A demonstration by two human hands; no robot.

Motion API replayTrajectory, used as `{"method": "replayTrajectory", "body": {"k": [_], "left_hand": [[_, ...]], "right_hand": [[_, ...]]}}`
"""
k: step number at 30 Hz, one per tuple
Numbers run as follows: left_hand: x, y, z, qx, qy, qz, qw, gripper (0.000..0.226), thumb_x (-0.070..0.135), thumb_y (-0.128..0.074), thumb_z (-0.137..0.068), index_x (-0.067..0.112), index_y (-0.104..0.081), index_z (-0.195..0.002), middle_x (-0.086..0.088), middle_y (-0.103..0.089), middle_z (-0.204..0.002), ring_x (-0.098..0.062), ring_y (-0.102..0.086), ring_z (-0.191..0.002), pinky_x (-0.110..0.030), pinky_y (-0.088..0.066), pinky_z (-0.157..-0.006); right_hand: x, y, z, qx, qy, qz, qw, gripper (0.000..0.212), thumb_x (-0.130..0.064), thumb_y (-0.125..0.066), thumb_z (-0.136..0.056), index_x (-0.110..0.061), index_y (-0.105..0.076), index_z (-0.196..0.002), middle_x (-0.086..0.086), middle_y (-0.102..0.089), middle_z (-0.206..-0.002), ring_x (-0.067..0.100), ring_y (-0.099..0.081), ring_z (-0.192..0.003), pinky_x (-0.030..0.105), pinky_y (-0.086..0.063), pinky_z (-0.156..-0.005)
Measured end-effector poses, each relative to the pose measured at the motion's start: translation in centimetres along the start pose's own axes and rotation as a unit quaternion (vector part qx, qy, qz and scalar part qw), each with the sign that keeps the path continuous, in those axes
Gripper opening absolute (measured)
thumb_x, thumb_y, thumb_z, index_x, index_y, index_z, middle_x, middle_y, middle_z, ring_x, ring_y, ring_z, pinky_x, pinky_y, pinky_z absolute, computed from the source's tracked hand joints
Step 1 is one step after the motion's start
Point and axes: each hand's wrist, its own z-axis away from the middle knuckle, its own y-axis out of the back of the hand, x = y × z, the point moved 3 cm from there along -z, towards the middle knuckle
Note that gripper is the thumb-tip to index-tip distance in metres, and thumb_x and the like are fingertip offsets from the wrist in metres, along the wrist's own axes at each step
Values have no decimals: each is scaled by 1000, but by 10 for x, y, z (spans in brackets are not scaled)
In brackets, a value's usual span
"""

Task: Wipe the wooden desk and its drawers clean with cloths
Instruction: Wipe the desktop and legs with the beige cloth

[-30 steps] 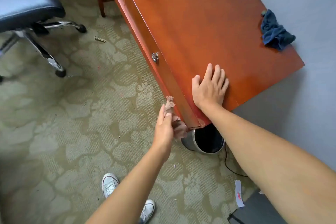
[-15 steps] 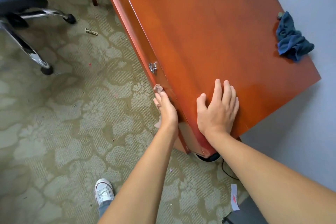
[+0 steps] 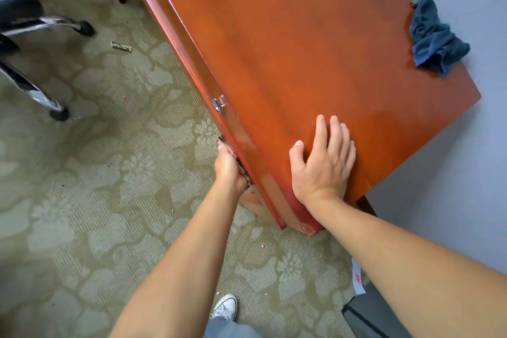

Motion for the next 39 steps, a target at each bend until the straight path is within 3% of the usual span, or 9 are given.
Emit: {"method": "replayTrajectory", "body": {"k": [5, 8, 14, 18, 22, 25, 28, 33, 39], "left_hand": [[40, -10, -25, 14, -134, -22, 991, 54, 57, -38, -105, 25, -54, -145, 1, -71, -127, -19, -70, -112, -44, -57, -101], [-39, 12, 3, 16, 8, -28, 999, 71, 75, -39, -97, 14, -63, -123, -3, -75, -91, -23, -74, -80, -40, -63, -72], [-173, 28, 33, 58, 135, 68, 987, 57, 65, -34, -102, 27, -60, -136, -5, -66, -139, -25, -65, -121, -50, -51, -108], [-111, 11, 43, 18, 112, 121, 986, 61, 70, -36, -103, 21, -67, -122, -5, -78, -110, -25, -76, -93, -40, -64, -65], [20, -15, -10, -15, -79, 79, 994, 50, 69, -48, -101, 25, -57, -78, -1, -67, -82, -20, -68, -77, -36, -63, -77], [78, -30, -40, -14, -172, 18, 985, 45, 55, -41, -106, 36, -54, -144, 4, -63, -140, -20, -63, -123, -41, -52, -107], [68, -23, -39, -15, -198, 15, 980, 55, 46, -33, -110, 28, -30, -162, 5, -43, -161, -21, -51, -139, -37, -39, -118], [-23, 8, -19, -15, 3, 11, 1000, 46, 59, -38, -107, 24, -67, -99, -6, -75, -101, -26, -73, -90, -39, -62, -78], [58, 2, -42, -60, -6, 72, 996, 47, 59, -37, -108, 23, -65, -95, -9, -74, -105, -30, -70, -102, -50, -57, -96]], "right_hand": [[-1, -1, -1, 1, 2, 3, 1000, 68, -47, -33, -96, -18, -33, -157, 10, -29, -164, 30, -21, -153, 53, -18, -123], [-2, -1, -1, 2, 7, 7, 1000, 68, -47, -32, -96, -18, -32, -158, 10, -28, -165, 30, -21, -153, 54, -18, -123], [0, -2, -1, 8, 3, 8, 1000, 68, -48, -32, -96, -20, -32, -158, 8, -29, -165, 29, -22, -153, 53, -18, -124], [0, -1, 0, 8, 6, 5, 1000, 67, -47, -32, -97, -19, -32, -158, 10, -30, -164, 30, -22, -152, 54, -19, -123], [-1, 0, -1, -3, 10, 11, 1000, 68, -48, -30, -97, -20, -31, -159, 10, -27, -165, 31, -20, -153, 54, -17, -124], [-1, -1, -1, -8, 8, 11, 1000, 68, -48, -30, -97, -20, -30, -160, 10, -26, -166, 30, -19, -153, 54, -16, -124], [-1, -1, -1, -12, 12, 14, 1000, 69, -47, -30, -97, -19, -29, -159, 11, -26, -166, 31, -19, -153, 55, -17, -124], [-1, -1, -1, -15, 14, 14, 1000, 68, -46, -31, -98, -17, -30, -159, 12, -26, -165, 31, -19, -153, 55, -18, -123], [0, 0, -1, -18, 8, -3, 1000, 68, -46, -31, -97, -16, -31, -158, 12, -26, -165, 31, -19, -154, 57, -18, -123]]}}
